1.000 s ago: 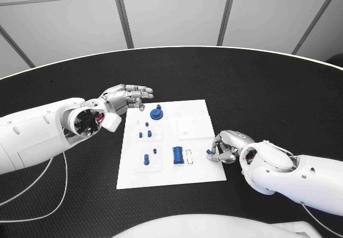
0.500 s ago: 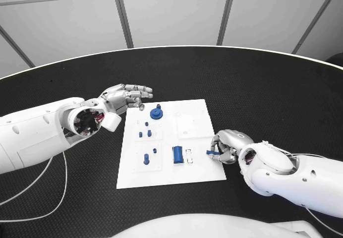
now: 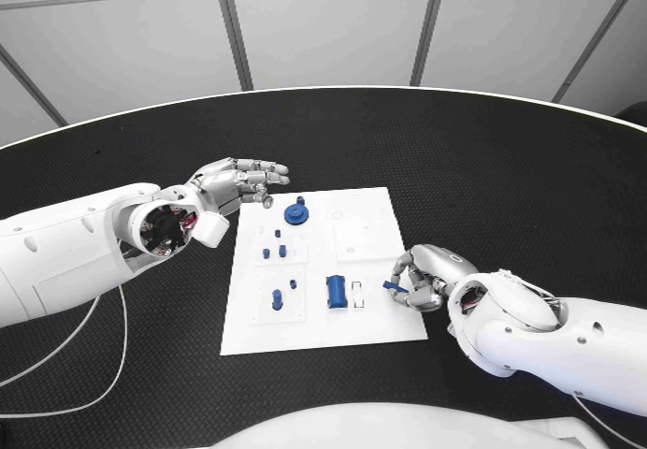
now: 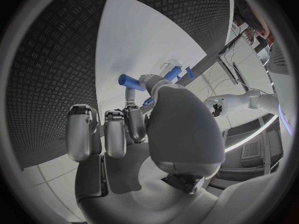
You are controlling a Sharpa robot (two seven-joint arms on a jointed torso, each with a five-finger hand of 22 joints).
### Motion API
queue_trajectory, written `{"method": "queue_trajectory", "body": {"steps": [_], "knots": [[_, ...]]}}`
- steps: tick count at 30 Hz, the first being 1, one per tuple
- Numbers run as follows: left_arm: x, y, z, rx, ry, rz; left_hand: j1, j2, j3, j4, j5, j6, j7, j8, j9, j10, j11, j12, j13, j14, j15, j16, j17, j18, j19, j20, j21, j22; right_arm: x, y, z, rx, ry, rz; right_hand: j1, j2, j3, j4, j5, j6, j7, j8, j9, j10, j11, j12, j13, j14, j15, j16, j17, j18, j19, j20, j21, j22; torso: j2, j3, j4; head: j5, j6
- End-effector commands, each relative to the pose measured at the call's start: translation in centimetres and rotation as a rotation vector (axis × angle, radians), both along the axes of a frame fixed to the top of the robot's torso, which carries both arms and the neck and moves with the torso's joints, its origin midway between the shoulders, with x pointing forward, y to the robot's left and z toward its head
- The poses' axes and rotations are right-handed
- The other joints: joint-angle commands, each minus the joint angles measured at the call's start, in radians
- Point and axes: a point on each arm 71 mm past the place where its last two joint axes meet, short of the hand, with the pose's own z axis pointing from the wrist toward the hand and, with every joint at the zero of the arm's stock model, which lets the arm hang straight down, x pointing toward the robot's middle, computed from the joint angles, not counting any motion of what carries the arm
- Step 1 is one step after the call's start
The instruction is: Assemble the parts on the task board
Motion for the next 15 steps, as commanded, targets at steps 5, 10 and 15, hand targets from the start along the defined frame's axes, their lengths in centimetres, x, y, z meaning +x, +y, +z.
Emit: {"method": "queue_trajectory", "body": {"steps": [5,10,15], "knots": [[0.0,0.0,0.0,0.000,0.000,0.000,-0.002,0.007,-0.004,-0.003,0.005,-0.007,0.001,0.006,-0.001,-0.006,0.000,0.007,0.001,-0.008,0.001,0.004,-0.002,0.016,-0.010,0.001,0.003,0.001,0.1,1.1,0.1,0.048,0.004,-0.004,-0.047,-0.008,0.098,-0.083,-0.003,-0.006,-0.007,0.023,0.055,0.034,-0.009,0.010,0.162,0.102,-0.008,0.004,0.251,-0.012,0.086,-0.004,0.007,0.238,0.001,0.0007,-0.0006,0.003,0.000],[0.0,-0.1,0.0,-0.001,0.000,-0.003,-0.002,0.007,-0.004,-0.003,0.005,-0.007,0.001,0.006,-0.001,-0.006,0.000,0.007,0.001,-0.008,0.001,0.004,-0.002,0.016,-0.010,0.001,0.003,0.001,0.2,2.2,-0.1,0.087,0.020,-0.008,-0.065,-0.010,0.101,-0.079,-0.004,-0.004,-0.009,0.025,0.057,0.035,-0.011,0.010,0.162,0.103,-0.009,0.004,0.251,-0.012,0.086,-0.005,0.007,0.238,0.002,0.0009,0.0023,0.001,0.000],[-0.1,-0.2,0.0,-0.001,0.000,-0.003,-0.002,0.007,-0.004,-0.003,0.005,-0.007,0.001,0.006,-0.001,-0.006,0.000,0.007,0.001,-0.008,0.001,0.004,-0.002,0.016,-0.010,0.001,0.003,0.001,0.5,3.2,-0.3,0.110,0.034,-0.008,-0.078,-0.011,0.103,-0.077,0.001,-0.003,-0.011,0.026,0.058,0.036,-0.013,0.014,0.165,0.103,-0.011,0.004,0.252,-0.012,0.087,-0.006,0.007,0.238,0.002,0.0004,0.0008,0.002,-0.001]]}}
